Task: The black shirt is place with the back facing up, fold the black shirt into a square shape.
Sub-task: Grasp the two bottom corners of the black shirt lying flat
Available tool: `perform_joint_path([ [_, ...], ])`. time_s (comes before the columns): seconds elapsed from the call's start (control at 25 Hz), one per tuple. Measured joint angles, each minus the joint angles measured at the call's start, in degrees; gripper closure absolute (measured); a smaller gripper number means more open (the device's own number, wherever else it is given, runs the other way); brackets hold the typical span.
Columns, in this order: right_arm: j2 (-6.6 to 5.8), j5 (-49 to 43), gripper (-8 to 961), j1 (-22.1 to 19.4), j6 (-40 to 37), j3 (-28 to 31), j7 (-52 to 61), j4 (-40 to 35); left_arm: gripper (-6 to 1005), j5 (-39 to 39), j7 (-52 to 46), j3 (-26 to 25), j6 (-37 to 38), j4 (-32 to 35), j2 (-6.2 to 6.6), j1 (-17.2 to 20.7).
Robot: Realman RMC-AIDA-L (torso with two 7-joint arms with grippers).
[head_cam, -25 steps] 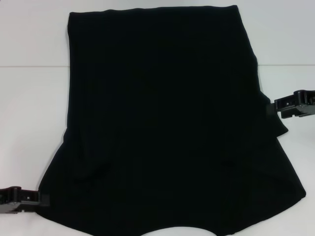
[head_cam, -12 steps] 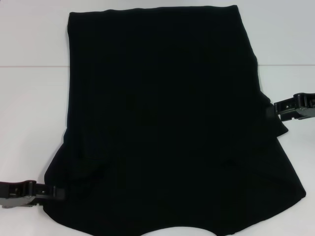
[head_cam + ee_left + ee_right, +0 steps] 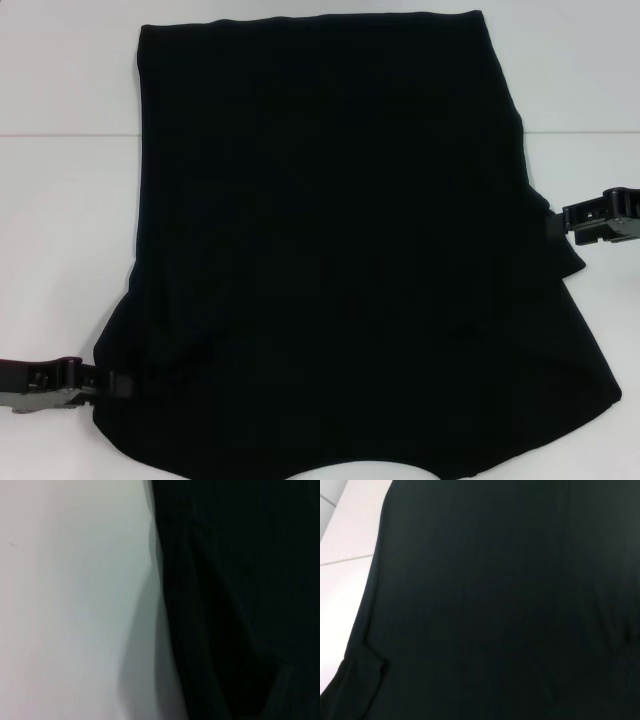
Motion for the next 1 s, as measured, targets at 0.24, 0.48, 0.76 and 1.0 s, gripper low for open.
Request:
perform_joint_path([
  [0.24, -0.58, -0.9, 364, -0.28, -2.56, -0.52, -0.33, -0.03, 678, -0.11, -0.09, 0.05, 0.06, 0.06, 0.1, -0.07],
  [0.48, -2.01, -6.03, 364, -1.99, -9.52, -0.65, -0.77, -0.24, 898, -1.33, 0.84, -0.29, 1.09, 0.07, 0.36, -0.18],
  [0.76, -1.85, -9.67, 364, -4.93, -12.64, -0.69, -2.56, -1.41, 936, -2.56, 0.76, -0.47, 0.92, -0.29, 0.84, -0.93],
  [1.0, 0.61, -11.49, 368, -6.17, -10.68, -0.77, -6.3, -2.43, 936, -2.97, 0.61, -0.46, 1.03, -0.42, 0.93, -1.65],
])
